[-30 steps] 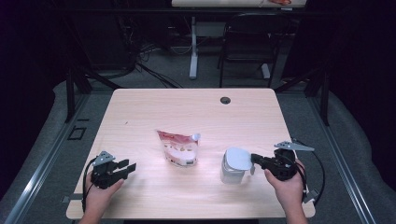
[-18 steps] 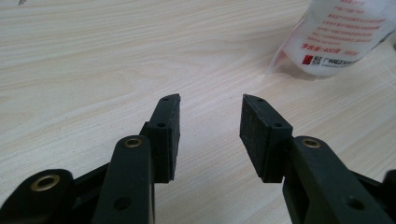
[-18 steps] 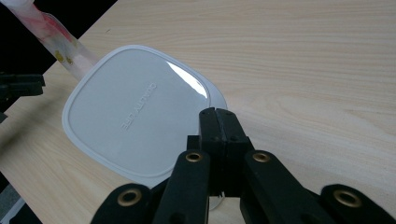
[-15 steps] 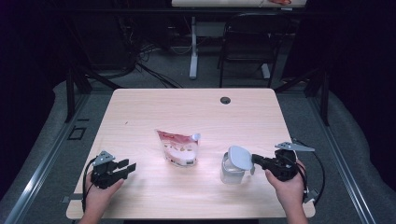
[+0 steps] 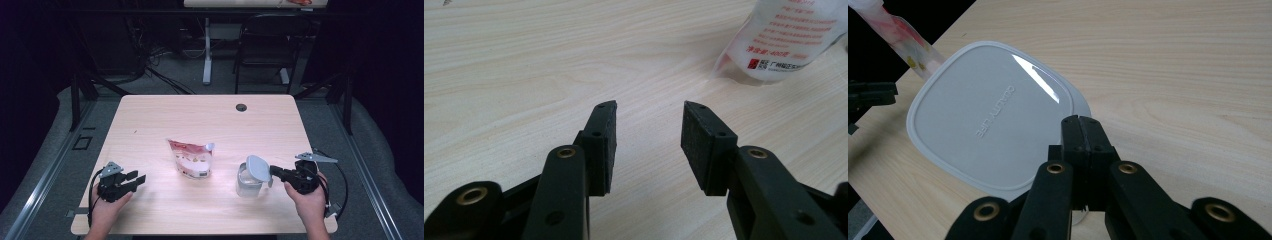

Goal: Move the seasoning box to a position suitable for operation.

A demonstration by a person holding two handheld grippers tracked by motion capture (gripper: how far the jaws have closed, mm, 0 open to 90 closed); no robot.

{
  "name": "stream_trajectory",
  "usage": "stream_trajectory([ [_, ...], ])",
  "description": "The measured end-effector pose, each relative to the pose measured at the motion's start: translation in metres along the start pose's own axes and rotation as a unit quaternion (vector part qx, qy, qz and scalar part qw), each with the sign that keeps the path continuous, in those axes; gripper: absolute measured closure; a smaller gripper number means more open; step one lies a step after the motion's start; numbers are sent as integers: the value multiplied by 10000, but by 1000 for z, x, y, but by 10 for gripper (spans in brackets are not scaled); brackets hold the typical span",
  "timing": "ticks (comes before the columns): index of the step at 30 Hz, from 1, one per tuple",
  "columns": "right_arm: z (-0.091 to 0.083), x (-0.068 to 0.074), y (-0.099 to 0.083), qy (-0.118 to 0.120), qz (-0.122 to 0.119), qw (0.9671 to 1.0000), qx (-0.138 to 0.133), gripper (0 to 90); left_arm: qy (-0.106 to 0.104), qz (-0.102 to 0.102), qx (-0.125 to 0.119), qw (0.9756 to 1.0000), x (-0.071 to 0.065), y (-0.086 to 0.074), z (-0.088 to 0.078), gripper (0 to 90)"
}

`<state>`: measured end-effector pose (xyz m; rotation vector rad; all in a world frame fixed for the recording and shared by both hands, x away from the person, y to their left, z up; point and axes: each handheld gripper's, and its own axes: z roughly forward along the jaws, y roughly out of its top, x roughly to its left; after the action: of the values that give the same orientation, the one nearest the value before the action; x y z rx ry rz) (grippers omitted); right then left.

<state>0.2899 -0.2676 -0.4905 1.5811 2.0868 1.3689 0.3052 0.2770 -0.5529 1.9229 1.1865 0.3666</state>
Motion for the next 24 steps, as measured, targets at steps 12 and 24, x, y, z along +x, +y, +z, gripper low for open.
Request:
stream_trajectory([
  [12,1,-4,-3,54,134,9999,-15,900,8,7,-7,10000,-1,0,0,579],
  [24,6,-12,-7,112,316,9994,90,900,14,6,-10,10000,0,0,0,579],
])
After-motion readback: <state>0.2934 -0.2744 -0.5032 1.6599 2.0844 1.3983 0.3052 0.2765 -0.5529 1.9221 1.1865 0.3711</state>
